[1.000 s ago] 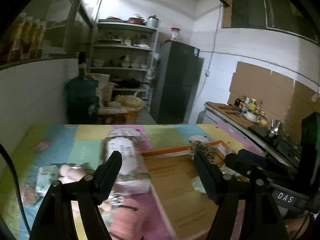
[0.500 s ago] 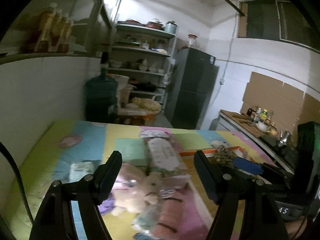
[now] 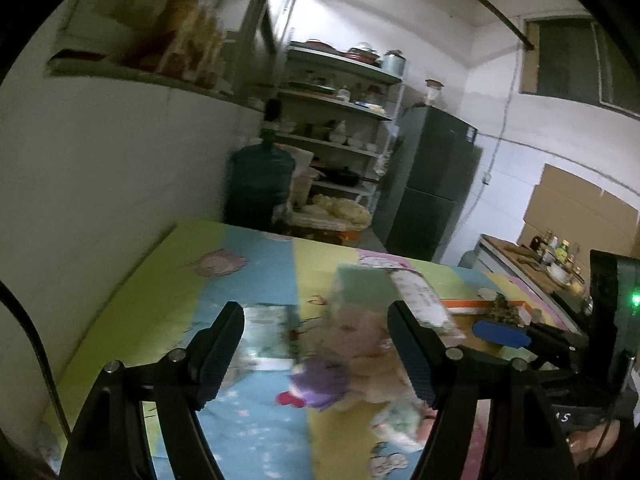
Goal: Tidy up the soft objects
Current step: 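Move both open tools back over the pile of soft items, then grasp the pink-and-white plush bunny with the right tool while the left tool grasps the clear plastic bag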
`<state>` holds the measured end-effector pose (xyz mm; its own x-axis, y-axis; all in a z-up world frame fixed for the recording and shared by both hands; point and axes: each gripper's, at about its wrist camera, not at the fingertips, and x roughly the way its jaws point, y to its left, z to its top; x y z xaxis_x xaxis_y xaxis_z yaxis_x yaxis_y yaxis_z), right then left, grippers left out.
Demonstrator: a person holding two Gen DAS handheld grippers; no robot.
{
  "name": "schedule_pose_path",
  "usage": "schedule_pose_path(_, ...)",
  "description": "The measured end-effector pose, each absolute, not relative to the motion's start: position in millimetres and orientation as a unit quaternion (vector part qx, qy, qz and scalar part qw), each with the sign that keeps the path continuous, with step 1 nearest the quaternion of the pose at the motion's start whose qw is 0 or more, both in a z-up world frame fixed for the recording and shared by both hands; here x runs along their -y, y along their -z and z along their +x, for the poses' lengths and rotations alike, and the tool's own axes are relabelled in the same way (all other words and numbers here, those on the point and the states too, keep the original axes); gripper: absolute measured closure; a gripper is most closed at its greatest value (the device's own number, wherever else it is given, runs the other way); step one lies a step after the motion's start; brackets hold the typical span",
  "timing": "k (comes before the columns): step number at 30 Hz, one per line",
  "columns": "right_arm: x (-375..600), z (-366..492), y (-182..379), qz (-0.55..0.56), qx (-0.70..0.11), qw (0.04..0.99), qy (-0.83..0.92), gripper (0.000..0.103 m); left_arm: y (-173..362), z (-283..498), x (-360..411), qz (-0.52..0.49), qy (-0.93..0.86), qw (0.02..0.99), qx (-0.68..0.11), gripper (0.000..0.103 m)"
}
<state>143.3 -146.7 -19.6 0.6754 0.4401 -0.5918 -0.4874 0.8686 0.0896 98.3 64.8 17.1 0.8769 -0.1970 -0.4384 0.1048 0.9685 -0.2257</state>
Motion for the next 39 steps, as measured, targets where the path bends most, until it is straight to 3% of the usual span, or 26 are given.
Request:
schedule_pose_path(9,104,167,29,-0.167,-0.320,0.889,-0.283,0.037,-1,92,-103,-0.116,0.048,0.962,-0.242,0.029)
schedule_pose_path(17,83,193,36,-0.201,-0.351,0.859,-0.314,0.038,12,98,-121,-0.124,0.038,0.957,-0.259,0.029)
schedule_pose_path(18,81,196,39,-0.203,-0.356,0.857,-0.313,0.042,15,100,-122,-0.123,0.038,0.956,-0.263,0.029)
schedule_pose_path(20,81,199,43,-0.205,-0.364,0.854,-0.310,0.070,19,102,-126,-0.120,0.040,0.955,-0.270,0.029)
schedule_pose_path(39,108,172,5,-0.107,-0.309,0.891,-0.314,0.074,63,149,-125,-0.058,0.097,0.920,-0.374,0.029)
